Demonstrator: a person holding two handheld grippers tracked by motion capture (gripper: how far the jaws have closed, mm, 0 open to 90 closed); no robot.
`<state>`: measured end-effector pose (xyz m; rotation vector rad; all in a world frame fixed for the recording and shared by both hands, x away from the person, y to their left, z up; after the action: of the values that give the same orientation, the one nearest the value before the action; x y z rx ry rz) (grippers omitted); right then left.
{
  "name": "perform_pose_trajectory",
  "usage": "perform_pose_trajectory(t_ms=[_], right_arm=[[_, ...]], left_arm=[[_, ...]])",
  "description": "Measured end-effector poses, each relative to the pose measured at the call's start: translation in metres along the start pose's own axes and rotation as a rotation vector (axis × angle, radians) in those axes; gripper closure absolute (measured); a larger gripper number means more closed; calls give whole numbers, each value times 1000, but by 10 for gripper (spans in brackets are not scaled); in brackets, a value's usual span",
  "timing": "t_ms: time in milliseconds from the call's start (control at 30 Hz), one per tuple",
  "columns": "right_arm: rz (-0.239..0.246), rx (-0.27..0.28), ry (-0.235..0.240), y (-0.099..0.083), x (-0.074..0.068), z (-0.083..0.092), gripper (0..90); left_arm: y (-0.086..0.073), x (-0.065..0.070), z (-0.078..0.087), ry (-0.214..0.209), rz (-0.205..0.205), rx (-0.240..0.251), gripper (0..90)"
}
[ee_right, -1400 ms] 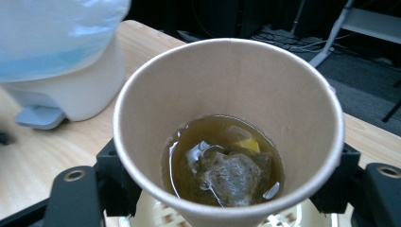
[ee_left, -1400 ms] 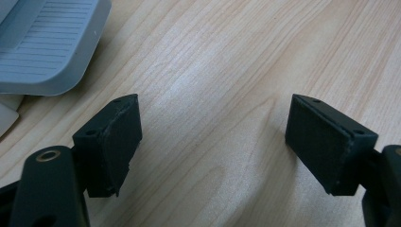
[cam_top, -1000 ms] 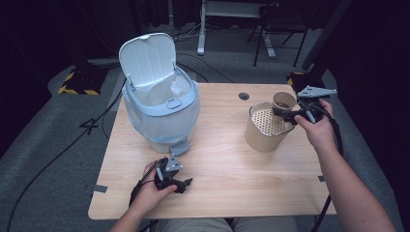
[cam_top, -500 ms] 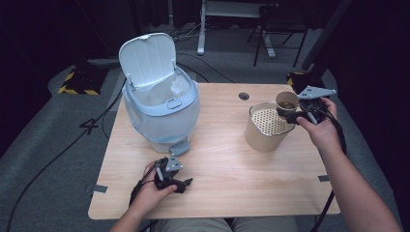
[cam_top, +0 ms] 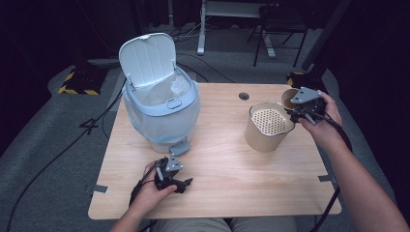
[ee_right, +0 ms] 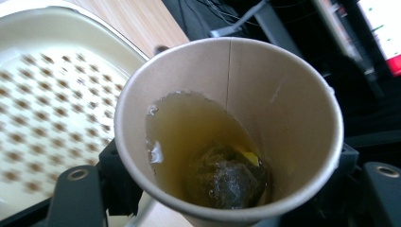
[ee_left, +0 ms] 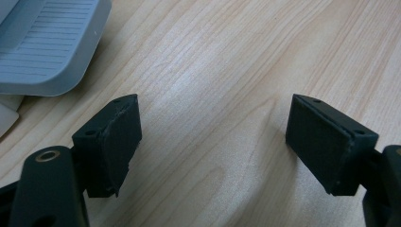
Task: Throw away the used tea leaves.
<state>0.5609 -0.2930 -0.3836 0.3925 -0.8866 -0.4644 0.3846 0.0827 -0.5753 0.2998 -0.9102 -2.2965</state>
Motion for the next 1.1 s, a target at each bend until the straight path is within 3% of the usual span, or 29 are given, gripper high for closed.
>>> perform_pose_trajectory(t_ms=[33,67,100,133,167,367,400,533,667,700,733,767,833,933,967,1000,1033,1067,1100], right_arm=[[35,-6,-22,0,2,0,285],[35,-6,-22,0,2,0,285],[74,-19,-41,-1,4,0,285],[156,-48,-82,-2,8,-1,285],[193,-61,-99,-2,9,-1,285],[353,-129,-191,-5,13,-1,286],[353,-129,-191,-5,13,-1,286],[481,-161,-243,-2,12,-1,286],[533,-177,-273,-1,13,-1,286],[576,-192,-301,0,14,-1,286],[576,-192,-301,0,14,-1,286],[619,-211,-331,1,16,0,286],[661,-221,-351,3,17,0,286],[683,-222,-362,5,17,1,284],[745,-225,-402,8,19,2,285],[745,-225,-402,8,19,2,285],[839,-244,-455,12,21,4,285],[892,-252,-488,14,23,5,285],[892,-252,-488,14,23,5,285]], left_arm=[[0,0,0,0,0,0,198],[0,0,0,0,0,0,198],[0,0,0,-1,0,0,198],[0,0,0,-1,0,0,198],[0,0,0,-1,0,0,198],[0,0,0,-1,-4,1,198],[0,0,0,-1,-4,1,197],[0,0,0,-1,-4,0,197],[0,0,0,-1,-3,1,197],[0,0,0,-2,-3,1,197],[0,0,0,-2,-3,1,197],[0,0,0,-2,-3,1,198],[0,0,0,-2,-4,0,197],[0,0,0,-2,-2,2,197],[0,0,0,1,-3,3,197],[0,0,0,1,-3,3,198],[0,0,0,1,1,3,197],[0,0,0,0,-1,5,198],[0,0,0,0,-1,5,197]])
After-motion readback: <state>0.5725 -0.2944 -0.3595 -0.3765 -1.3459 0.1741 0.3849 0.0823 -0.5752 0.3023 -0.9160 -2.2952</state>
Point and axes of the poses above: each handheld gripper's, and its own axes: z roughly backward along the jaws, y roughly out of its top, x roughly to its right, the point moved 10 cm from there along -z, roughly forward along the jaws, and after that the axes turned 1 degree about -x, right-handed, at the moved point
